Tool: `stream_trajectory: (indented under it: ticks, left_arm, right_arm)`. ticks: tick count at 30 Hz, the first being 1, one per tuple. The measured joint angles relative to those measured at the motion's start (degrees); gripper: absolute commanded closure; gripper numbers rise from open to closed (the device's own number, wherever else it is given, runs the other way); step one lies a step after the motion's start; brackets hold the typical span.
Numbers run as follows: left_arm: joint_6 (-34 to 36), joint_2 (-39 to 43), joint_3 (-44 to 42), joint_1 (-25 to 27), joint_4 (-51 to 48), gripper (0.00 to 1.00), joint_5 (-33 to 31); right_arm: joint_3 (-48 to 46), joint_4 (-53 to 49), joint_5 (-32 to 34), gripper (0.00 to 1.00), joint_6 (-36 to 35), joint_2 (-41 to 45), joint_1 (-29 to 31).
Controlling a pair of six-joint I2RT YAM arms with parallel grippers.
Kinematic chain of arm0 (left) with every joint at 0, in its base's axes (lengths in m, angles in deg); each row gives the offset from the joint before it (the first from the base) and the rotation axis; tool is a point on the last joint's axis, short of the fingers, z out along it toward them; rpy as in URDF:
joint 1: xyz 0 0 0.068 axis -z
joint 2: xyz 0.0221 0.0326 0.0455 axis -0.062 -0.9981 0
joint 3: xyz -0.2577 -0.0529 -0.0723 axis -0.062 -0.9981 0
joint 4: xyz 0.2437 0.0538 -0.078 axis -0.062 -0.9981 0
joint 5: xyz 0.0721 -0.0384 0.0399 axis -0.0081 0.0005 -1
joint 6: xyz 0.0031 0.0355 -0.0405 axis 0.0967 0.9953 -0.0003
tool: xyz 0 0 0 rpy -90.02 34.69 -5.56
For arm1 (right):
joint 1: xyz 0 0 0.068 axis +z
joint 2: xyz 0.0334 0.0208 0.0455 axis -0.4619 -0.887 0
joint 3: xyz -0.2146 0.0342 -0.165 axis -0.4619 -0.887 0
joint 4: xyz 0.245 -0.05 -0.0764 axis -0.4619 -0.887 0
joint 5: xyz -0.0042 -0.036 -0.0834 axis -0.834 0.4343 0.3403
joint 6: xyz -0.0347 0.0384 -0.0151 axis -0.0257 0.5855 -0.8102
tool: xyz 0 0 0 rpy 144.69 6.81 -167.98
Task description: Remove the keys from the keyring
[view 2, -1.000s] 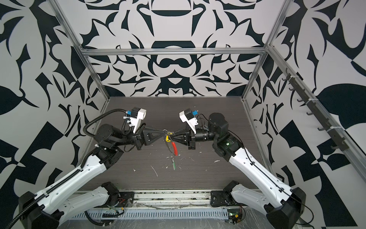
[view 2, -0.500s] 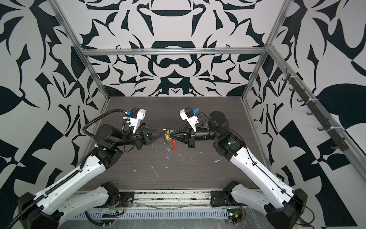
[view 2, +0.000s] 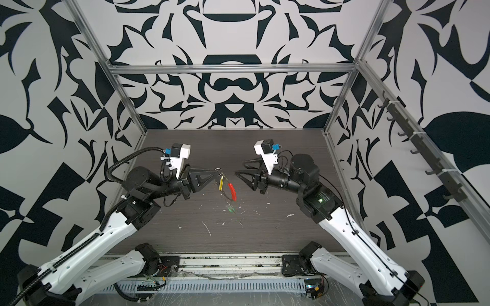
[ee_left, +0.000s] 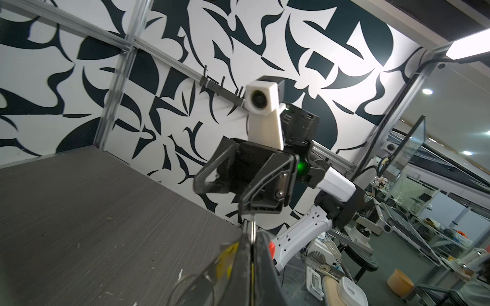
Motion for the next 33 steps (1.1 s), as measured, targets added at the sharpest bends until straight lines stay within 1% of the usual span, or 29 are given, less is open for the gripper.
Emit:
stream_trajectory:
  ticks: [3,9,16,21,24,29,31,33]
  left_arm:
    - [0.63,0.50,0.00,0.00,-1.77,1.00,-2.71]
    - [1.09,0.50,0.00,0.00,-3.82,1.00,-6.67]
    - [1.22,0.50,0.09,0.00,-4.87,1.00,-9.01]
    - [1.20,0.48,0.24,0.00,-4.94,1.00,-9.66]
    - [1.18,0.42,0.26,0.00,-5.03,1.00,-9.88]
    - [1.18,0.42,0.31,0.00,-5.05,1.00,-10.29]
    - [1.18,0.42,0.33,0.00,-5.07,1.00,-10.32]
    - [1.18,0.42,0.31,0.00,-5.07,1.00,-10.32]
  right_arm:
    - [-0.61,0.72,0.28,0.44,0.24,1.66,0.02]
    - [-1.86,2.16,0.57,0.43,0.66,0.74,1.90]
    - [-3.58,2.36,3.21,0.40,-0.24,-1.29,5.55]
    - [-3.63,2.43,5.07,0.42,-1.44,-2.51,8.15]
    - [-3.63,2.38,6.45,0.48,-2.69,-3.50,9.29]
    - [-3.61,1.42,8.83,0.64,-4.74,-5.09,10.27]
    - [-3.52,0.92,9.57,0.68,-5.53,-5.44,10.54]
    - [-3.37,0.44,10.32,0.74,-6.34,-5.86,10.84]
